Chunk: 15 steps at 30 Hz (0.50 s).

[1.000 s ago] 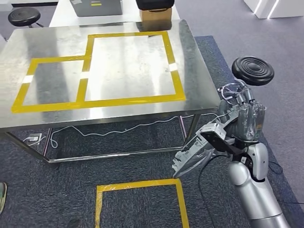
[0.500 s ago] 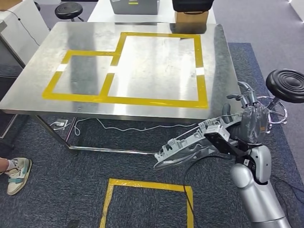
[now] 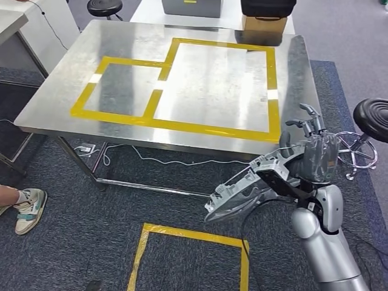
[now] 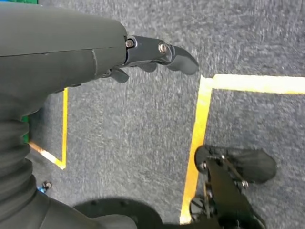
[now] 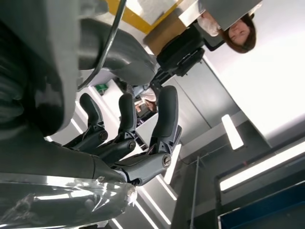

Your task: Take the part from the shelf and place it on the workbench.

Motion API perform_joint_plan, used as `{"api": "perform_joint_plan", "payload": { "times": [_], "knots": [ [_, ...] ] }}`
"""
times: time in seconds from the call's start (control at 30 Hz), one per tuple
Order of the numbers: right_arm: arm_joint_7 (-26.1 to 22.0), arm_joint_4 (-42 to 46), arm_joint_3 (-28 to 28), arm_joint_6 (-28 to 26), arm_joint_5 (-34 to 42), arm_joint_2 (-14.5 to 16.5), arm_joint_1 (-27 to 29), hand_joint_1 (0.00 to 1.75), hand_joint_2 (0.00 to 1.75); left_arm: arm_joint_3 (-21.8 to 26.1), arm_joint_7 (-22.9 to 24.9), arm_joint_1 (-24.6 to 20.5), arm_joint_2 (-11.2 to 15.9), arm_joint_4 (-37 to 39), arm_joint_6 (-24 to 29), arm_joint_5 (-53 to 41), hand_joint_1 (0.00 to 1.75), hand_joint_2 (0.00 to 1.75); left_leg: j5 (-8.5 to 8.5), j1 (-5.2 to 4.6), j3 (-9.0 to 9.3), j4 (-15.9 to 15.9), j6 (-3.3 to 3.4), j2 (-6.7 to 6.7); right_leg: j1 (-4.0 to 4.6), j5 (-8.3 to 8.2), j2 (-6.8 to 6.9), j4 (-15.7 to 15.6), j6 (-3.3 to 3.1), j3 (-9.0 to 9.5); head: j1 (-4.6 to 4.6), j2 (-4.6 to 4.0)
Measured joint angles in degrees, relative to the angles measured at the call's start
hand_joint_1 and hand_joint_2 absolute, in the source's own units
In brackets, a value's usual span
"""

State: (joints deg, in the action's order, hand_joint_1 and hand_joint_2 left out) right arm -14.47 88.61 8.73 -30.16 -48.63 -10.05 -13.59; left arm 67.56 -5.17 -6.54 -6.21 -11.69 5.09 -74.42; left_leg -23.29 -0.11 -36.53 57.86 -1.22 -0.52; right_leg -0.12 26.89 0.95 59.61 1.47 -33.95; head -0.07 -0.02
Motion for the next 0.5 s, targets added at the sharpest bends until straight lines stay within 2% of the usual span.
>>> {"api": "perform_joint_plan", "payload": {
  "times": [0.03,0.27,0.5],
  "knots": [
    [0.0,0.0,0.0,0.0,0.0,0.0,0.0,1.75,1.75,0.0,0.0,0.0,0.0,0.0,0.0,0.0,0.0,1.75,-0.03,-0.02,0.0,0.0,0.05,-0.02,-0.01,-0.11,0.0,-0.2,-0.03,0.12,0.03,0.0],
    [0.0,0.0,0.0,0.0,0.1,0.0,-0.4,1.75,1.75,0.0,-0.1,-0.1,-0.1,0.0,-0.1,0.0,0.0,1.75,-0.02,-0.09,-0.01,0.0,0.61,-0.08,-0.05,-0.57,0.02,-1.0,0.83,0.47,0.01,0.0],
    [0.0,0.0,0.0,0.0,0.1,0.0,-0.7,1.75,1.75,0.0,-0.4,-0.1,-0.1,0.0,-0.4,0.0,0.0,1.75,0.17,-0.06,0.0,0.0,0.81,-0.08,-0.04,-0.71,0.03,-1.1,1.05,0.44,-0.01,0.0]
  ]
}}
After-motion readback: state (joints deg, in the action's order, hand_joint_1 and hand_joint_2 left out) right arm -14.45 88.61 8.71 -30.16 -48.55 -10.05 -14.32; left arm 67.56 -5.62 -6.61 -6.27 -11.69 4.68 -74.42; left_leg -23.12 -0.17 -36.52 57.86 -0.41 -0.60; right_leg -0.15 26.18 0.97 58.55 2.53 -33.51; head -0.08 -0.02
